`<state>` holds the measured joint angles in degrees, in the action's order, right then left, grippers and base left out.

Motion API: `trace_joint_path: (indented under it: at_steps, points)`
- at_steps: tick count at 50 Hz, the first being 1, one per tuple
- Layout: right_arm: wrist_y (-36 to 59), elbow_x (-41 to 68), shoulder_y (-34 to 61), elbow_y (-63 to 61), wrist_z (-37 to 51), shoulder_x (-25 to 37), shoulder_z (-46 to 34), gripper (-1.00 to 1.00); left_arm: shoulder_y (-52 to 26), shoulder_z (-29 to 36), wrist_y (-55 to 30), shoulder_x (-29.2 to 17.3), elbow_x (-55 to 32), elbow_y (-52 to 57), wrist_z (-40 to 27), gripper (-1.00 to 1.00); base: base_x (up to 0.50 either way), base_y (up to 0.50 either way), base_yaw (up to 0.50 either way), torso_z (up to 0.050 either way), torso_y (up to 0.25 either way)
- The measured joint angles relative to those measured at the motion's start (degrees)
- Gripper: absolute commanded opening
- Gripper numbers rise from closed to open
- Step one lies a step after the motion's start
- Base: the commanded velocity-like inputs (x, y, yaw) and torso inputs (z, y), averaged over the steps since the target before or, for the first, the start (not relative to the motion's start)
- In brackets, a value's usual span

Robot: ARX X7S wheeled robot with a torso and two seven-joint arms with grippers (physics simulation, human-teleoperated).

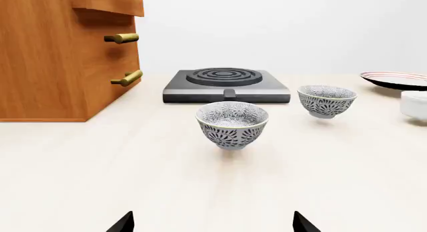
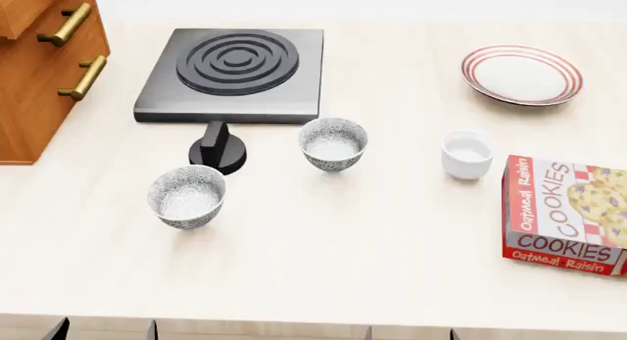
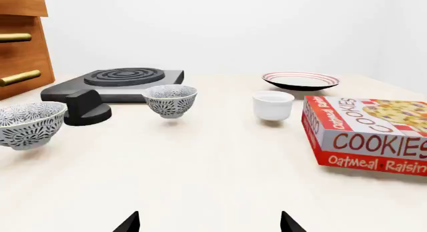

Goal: Pick the akita bowl next to the ramekin and place it on the plate.

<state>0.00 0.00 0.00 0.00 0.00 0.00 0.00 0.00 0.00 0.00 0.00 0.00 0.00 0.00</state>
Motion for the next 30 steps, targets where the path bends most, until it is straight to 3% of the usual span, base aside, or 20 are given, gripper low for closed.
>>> trace_joint_path:
  at_steps: [30]
  points:
    - [-0.53, 3.49, -0.14, -0.57, 3.51, 3.37, -4.13, 1.0, 0.57, 4.26, 0.98, -3.46, -2.15, 0.4, -4.27, 1.0, 0.0, 0.0, 0.0, 0.0, 0.0]
